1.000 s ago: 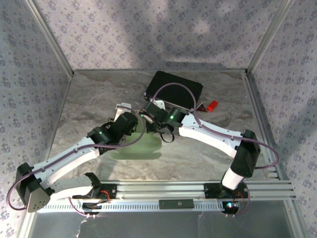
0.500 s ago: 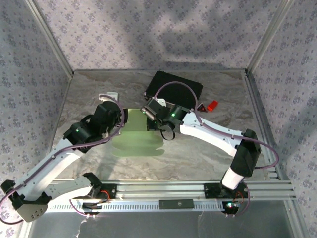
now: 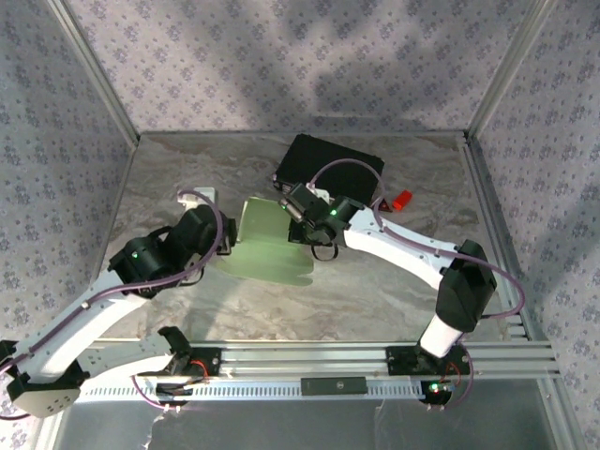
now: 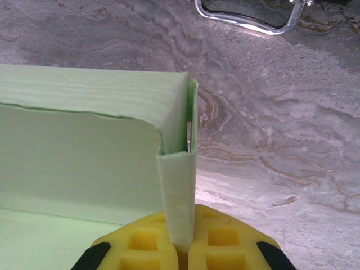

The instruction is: Fold the paper box

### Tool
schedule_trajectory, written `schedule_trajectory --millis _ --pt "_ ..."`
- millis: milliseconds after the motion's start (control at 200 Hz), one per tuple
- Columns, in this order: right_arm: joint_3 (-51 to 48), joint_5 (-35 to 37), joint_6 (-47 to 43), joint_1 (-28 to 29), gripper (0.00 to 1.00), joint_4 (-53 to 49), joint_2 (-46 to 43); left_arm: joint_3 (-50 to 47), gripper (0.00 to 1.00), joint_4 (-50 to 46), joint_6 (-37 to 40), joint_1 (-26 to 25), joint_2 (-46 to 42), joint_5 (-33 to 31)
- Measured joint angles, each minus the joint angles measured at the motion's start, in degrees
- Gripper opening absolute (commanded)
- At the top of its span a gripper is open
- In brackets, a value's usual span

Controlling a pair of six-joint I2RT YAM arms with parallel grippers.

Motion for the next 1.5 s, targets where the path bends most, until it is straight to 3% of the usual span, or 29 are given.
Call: schedule_trajectory --millis 215,445,670,895,1314,1499 --pt "0.0 -1.2 0.0 0.9 0.00 0.2 0.0 1.9 0.62 1.7 10.2 10.4 8.9 8.0" --pt "0.0 -1.9 -0.1 0.9 0.00 0.2 0.0 -0.2 0.64 6.6 16.0 10.6 12.8 12.0" --pt "0.3 -3.0 -0.2 0.9 0.00 0.2 0.0 -2.0 0.58 10.1 18.4 10.1 15.1 10.0" --pt "0.4 -3.4 -0.2 0.8 0.00 0.3 0.0 -4.0 0.43 12.0 20.3 8.6 17.9 6.3" --pt "0.4 -4.3 -0.2 0.9 0.00 0.7 0.0 -5.2 0.03 14.7 21.1 7.0 18.7 1.5" --pt "0.4 -4.2 0.0 0.8 0.00 1.1 0.0 -5.3 0.00 15.9 20.2 5.5 19.7 -2.3"
